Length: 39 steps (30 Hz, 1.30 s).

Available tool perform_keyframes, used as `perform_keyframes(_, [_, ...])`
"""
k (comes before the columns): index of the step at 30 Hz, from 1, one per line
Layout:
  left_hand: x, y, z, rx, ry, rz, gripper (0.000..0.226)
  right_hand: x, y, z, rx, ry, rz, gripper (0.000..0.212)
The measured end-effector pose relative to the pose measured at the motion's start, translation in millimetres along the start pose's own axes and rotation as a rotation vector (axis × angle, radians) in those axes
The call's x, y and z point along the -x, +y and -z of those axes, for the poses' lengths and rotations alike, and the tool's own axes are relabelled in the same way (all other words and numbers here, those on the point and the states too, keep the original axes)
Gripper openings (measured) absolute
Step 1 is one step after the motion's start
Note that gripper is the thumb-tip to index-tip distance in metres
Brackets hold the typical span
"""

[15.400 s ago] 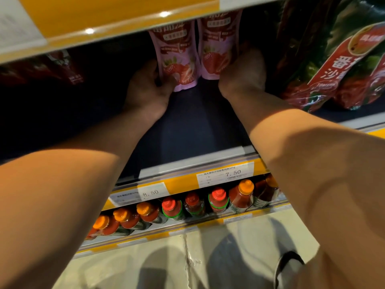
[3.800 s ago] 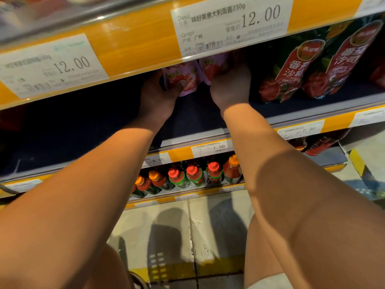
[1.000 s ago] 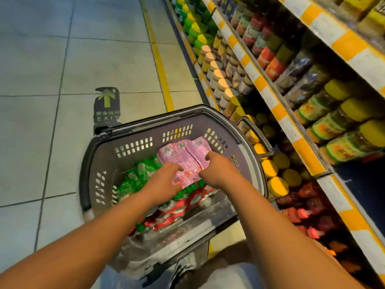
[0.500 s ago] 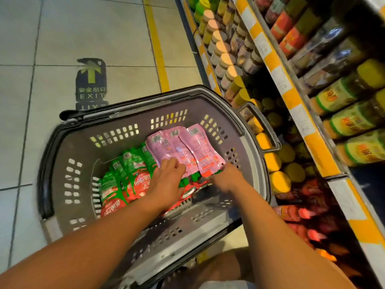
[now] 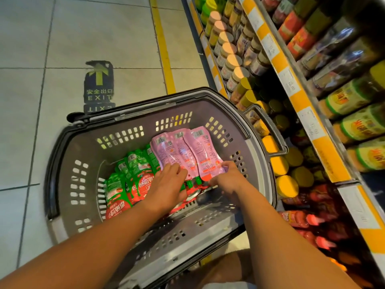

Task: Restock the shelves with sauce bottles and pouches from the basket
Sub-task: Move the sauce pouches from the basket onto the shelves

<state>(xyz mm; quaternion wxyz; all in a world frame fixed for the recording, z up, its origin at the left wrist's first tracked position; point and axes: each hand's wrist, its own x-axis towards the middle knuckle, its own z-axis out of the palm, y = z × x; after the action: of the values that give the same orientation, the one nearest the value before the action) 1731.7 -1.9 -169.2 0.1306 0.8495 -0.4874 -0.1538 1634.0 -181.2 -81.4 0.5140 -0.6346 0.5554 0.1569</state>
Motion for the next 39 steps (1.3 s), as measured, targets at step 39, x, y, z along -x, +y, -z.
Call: perform_keyframes(39, [5, -1, 82, 0.272, 0.315, 0.073, 0.015, 51, -36, -8, 0.491, 0.757, 0.651, 0.014])
